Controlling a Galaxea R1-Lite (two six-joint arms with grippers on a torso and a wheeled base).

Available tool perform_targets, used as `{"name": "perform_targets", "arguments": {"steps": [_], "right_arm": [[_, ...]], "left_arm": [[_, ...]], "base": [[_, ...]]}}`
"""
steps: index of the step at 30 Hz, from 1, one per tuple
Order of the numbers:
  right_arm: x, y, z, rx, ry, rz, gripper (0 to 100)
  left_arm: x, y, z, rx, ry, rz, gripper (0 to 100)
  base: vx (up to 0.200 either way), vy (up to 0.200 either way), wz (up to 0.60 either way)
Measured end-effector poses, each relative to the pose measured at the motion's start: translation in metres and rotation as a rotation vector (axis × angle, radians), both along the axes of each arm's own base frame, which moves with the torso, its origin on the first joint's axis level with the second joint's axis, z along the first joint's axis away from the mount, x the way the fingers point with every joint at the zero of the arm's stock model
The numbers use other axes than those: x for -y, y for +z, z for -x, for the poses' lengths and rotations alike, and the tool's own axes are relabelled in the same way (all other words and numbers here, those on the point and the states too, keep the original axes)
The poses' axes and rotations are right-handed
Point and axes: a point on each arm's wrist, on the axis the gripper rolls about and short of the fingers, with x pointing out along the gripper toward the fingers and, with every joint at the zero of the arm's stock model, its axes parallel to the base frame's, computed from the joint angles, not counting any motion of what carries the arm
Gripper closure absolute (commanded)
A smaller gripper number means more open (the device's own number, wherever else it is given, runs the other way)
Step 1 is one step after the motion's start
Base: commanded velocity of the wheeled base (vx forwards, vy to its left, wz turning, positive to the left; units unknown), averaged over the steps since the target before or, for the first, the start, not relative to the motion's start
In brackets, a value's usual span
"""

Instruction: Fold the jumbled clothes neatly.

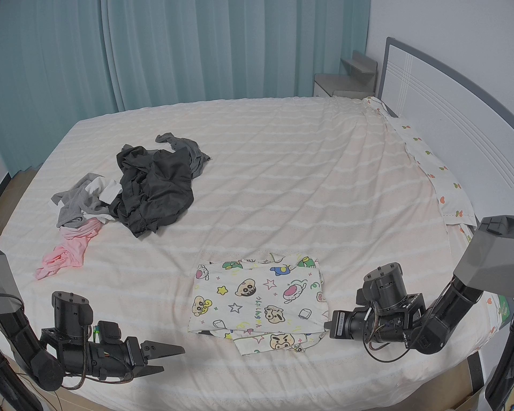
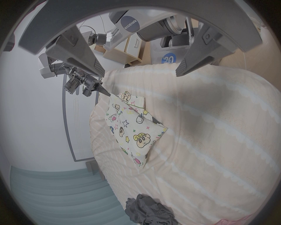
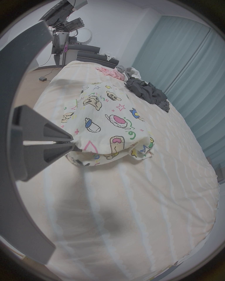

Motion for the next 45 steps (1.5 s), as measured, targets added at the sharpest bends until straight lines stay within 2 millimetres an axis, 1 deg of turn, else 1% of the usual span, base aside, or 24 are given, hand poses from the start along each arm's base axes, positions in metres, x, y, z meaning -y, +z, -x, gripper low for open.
{"name": "perform_targets", "arguments": {"steps": [11,12,19,21,26,31,33,35,38,45], "right_arm": [[0.003,-0.007,0.002,-0.032,0.006,0.010,100],[0.003,-0.008,0.002,-0.034,0.005,0.012,0],[0.005,-0.010,0.001,-0.034,-0.001,0.021,0],[0.006,-0.008,-0.002,-0.017,-0.012,0.013,0],[0.004,0.008,-0.026,0.097,-0.050,-0.048,0],[0.003,0.030,-0.060,0.217,-0.100,-0.117,0],[0.003,0.034,-0.071,0.243,-0.117,-0.137,0],[0.002,0.033,-0.080,0.251,-0.132,-0.153,0],[0.000,0.026,-0.090,0.238,-0.149,-0.174,0],[-0.008,0.012,-0.095,0.208,-0.130,-0.186,0]], "left_arm": [[0.000,0.000,0.000,0.000,-0.001,0.000,0],[0.000,0.000,0.000,0.000,0.000,-0.001,0],[0.000,-0.001,0.000,-0.003,-0.001,-0.001,0],[0.000,-0.001,0.000,-0.004,-0.001,-0.001,0],[0.000,-0.001,-0.001,-0.003,-0.002,-0.002,0],[0.000,-0.002,-0.001,-0.004,-0.001,-0.002,0],[0.000,-0.003,-0.002,-0.006,-0.001,-0.003,0],[0.000,-0.003,-0.002,-0.005,-0.001,-0.003,0],[0.000,-0.004,-0.002,-0.009,-0.001,-0.003,0],[0.001,-0.005,-0.003,-0.009,0.000,-0.005,0]], "base": [[0.000,0.000,0.00],[0.000,0.000,0.00],[0.000,0.000,0.00],[0.000,0.000,0.00],[0.000,0.000,0.00],[0.000,0.000,0.00],[0.000,0.000,0.00],[0.000,0.000,0.00],[0.000,0.000,0.00],[0.000,0.000,0.00]]}}
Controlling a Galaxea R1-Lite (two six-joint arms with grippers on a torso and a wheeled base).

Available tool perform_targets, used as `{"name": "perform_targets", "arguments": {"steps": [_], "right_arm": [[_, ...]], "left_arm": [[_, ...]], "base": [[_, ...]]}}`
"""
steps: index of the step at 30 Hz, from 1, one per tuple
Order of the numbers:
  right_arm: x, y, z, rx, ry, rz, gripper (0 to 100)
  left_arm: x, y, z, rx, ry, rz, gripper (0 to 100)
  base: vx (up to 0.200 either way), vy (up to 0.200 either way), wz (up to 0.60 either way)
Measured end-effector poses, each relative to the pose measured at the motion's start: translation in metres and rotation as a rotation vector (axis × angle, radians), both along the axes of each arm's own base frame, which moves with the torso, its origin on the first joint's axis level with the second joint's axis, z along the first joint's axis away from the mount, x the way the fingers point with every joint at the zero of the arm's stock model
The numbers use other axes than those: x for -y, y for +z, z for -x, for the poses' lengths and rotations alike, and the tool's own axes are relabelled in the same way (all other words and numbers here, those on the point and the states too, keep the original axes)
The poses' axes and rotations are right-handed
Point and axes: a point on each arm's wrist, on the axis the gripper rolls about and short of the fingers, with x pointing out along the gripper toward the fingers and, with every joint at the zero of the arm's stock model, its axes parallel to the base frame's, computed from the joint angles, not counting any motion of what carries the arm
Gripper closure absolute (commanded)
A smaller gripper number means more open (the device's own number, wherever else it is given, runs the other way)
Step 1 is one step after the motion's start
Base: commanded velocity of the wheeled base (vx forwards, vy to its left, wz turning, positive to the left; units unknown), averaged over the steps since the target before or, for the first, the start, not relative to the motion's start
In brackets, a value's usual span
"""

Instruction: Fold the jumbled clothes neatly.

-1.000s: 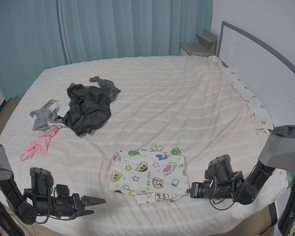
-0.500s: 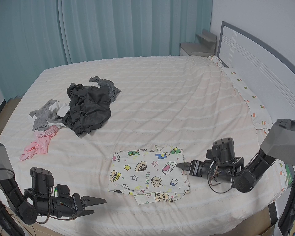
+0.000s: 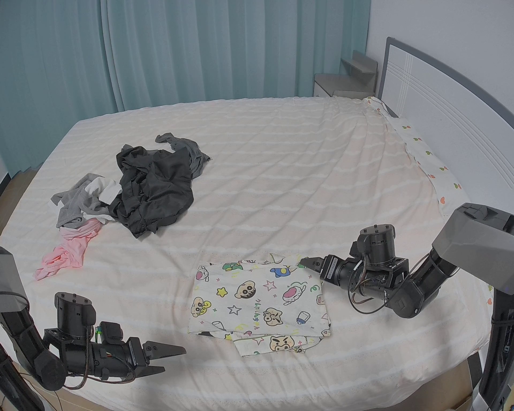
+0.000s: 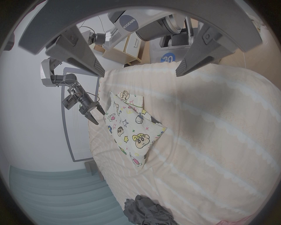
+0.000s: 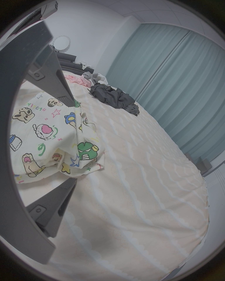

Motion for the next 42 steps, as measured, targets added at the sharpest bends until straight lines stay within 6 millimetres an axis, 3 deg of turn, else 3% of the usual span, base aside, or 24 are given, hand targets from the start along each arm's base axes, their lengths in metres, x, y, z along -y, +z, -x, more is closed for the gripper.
{"name": "perform_targets", "arguments": {"steps": [5,6,18,38,39,42], "right_arm": [[-0.008,-0.003,0.001,-0.005,0.029,-0.008,0],[-0.010,-0.003,0.001,-0.006,0.032,-0.008,100],[-0.018,-0.011,-0.007,0.006,0.043,-0.017,100],[0.006,0.001,-0.012,0.051,-0.020,-0.024,100],[0.006,0.001,-0.013,0.051,-0.020,-0.023,0],[0.008,-0.001,-0.013,0.048,-0.018,-0.023,0]], "left_arm": [[0.000,-0.001,0.000,-0.004,0.001,-0.002,0],[0.000,-0.001,0.000,-0.004,0.001,-0.001,0],[0.000,-0.001,0.000,-0.005,0.001,-0.002,0],[0.000,-0.001,0.000,-0.005,0.001,-0.002,0],[0.000,-0.001,0.000,-0.005,0.001,-0.002,0],[0.000,-0.001,0.000,-0.005,0.001,-0.002,0]], "base": [[0.000,0.000,0.00],[0.000,0.000,0.00],[0.000,0.000,0.00],[0.000,0.000,0.00],[0.000,0.000,0.00],[0.000,0.000,0.00]]}}
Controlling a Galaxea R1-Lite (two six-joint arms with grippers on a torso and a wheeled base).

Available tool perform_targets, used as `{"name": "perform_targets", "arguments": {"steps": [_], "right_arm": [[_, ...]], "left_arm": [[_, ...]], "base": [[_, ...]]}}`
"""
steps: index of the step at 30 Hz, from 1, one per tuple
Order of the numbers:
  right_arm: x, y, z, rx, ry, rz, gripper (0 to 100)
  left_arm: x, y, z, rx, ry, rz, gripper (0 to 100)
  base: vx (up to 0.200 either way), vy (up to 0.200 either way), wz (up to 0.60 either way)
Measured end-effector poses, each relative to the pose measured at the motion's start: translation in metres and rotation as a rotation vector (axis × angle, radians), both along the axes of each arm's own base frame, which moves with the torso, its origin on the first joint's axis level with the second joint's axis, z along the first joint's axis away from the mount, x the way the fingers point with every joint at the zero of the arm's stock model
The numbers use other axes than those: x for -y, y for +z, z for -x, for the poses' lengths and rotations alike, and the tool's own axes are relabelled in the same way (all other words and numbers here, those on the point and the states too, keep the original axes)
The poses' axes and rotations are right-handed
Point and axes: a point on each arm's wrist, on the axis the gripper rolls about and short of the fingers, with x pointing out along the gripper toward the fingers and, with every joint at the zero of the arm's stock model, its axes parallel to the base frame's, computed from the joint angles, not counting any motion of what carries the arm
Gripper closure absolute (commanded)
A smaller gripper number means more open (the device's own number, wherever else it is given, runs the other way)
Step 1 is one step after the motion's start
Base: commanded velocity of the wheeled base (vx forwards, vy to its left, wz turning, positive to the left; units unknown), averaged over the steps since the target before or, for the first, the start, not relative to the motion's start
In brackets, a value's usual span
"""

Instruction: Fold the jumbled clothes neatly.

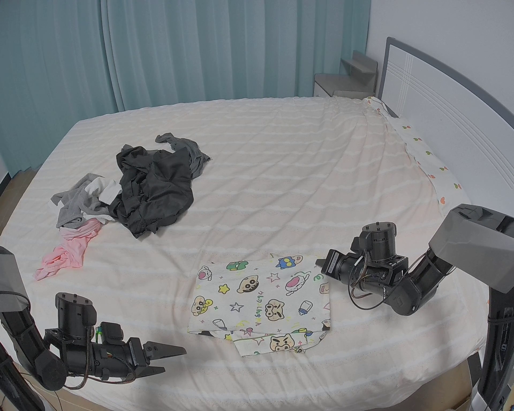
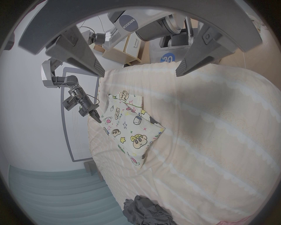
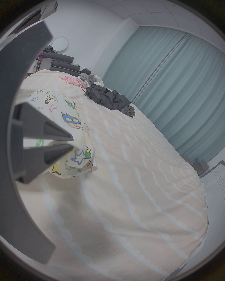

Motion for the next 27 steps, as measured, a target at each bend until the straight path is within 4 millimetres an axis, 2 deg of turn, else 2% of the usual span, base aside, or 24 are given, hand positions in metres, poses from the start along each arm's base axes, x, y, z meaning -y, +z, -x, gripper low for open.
{"name": "perform_targets", "arguments": {"steps": [7,11,15,20,27], "right_arm": [[0.008,-0.003,0.008,-0.017,-0.004,0.007,0],[0.015,-0.005,0.018,-0.047,0.013,0.008,0],[0.020,-0.008,0.028,-0.077,0.026,0.014,0],[0.022,-0.014,0.037,-0.106,0.041,0.025,0],[0.019,-0.023,0.040,-0.124,0.067,0.049,0]], "left_arm": [[0.000,0.002,-0.004,0.050,0.054,-0.045,0],[0.002,0.006,-0.017,0.135,0.156,-0.133,0],[0.011,0.011,-0.045,0.256,0.219,-0.209,0],[0.023,0.007,-0.083,0.363,0.195,-0.271,0],[0.053,-0.021,-0.131,0.394,0.131,-0.308,0]], "base": [[0.000,0.000,0.00],[0.000,0.000,0.00],[0.000,0.000,0.00],[0.000,0.000,0.00],[0.000,0.000,0.00]]}}
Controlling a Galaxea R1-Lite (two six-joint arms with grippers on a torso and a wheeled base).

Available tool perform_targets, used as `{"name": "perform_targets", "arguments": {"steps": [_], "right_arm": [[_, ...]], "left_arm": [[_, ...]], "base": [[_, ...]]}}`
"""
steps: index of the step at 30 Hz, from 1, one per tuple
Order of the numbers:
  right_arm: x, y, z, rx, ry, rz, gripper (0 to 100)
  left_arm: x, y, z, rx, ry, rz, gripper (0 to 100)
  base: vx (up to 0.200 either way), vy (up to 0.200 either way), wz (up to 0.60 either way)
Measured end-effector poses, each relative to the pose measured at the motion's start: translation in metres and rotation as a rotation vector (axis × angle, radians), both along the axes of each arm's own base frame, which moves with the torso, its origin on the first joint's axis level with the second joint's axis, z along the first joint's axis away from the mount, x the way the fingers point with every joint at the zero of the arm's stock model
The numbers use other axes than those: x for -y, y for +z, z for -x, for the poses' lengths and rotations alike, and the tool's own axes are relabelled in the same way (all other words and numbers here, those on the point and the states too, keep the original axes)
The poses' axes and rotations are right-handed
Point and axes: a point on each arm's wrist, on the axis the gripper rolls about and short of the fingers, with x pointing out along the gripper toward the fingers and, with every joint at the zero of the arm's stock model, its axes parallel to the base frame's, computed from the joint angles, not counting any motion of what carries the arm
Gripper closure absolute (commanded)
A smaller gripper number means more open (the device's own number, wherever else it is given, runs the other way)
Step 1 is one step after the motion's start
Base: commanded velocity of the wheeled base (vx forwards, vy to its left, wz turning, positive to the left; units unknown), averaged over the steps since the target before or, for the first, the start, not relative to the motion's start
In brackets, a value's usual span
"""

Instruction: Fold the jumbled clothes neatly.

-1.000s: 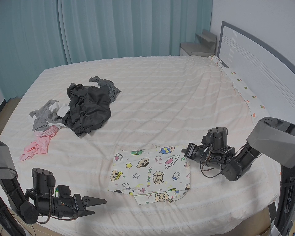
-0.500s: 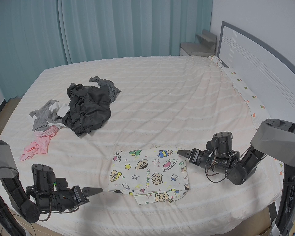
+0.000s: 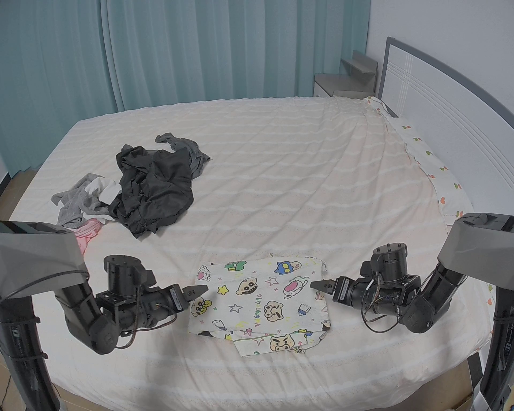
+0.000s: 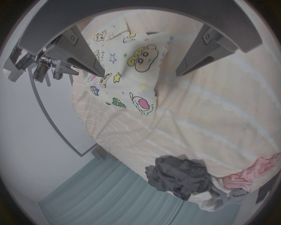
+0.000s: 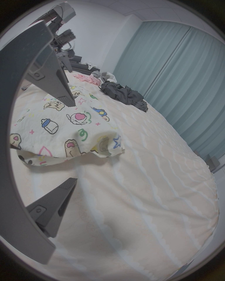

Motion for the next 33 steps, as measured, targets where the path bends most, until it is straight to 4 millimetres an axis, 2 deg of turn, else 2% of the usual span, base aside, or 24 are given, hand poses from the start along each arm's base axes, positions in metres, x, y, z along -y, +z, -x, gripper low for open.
{"name": "perform_targets", "arguments": {"steps": [7,13,18,19,25,33], "right_arm": [[-0.005,-0.010,-0.003,-0.004,0.022,0.021,0],[-0.007,-0.013,-0.001,-0.010,0.025,0.025,0],[-0.004,-0.008,0.003,0.014,0.019,0.011,0],[-0.002,-0.006,0.005,0.025,0.015,0.005,0],[0.014,0.006,0.018,0.076,-0.013,-0.018,0],[0.045,0.022,0.040,0.105,-0.082,-0.029,0]], "left_arm": [[0.017,-0.019,-0.020,-0.032,-0.032,-0.019,0],[0.023,-0.021,-0.033,-0.025,-0.045,-0.007,0],[0.023,-0.023,-0.035,-0.039,-0.093,0.025,0],[0.023,-0.024,-0.035,-0.043,-0.103,0.031,100],[0.023,-0.029,-0.035,-0.063,-0.132,0.047,100],[0.020,-0.032,-0.035,-0.070,-0.126,0.047,100]], "base": [[0.000,0.000,0.00],[0.000,0.000,0.00],[0.000,0.000,0.00],[0.000,0.000,0.00],[0.000,0.000,0.00],[0.000,0.000,0.00]]}}
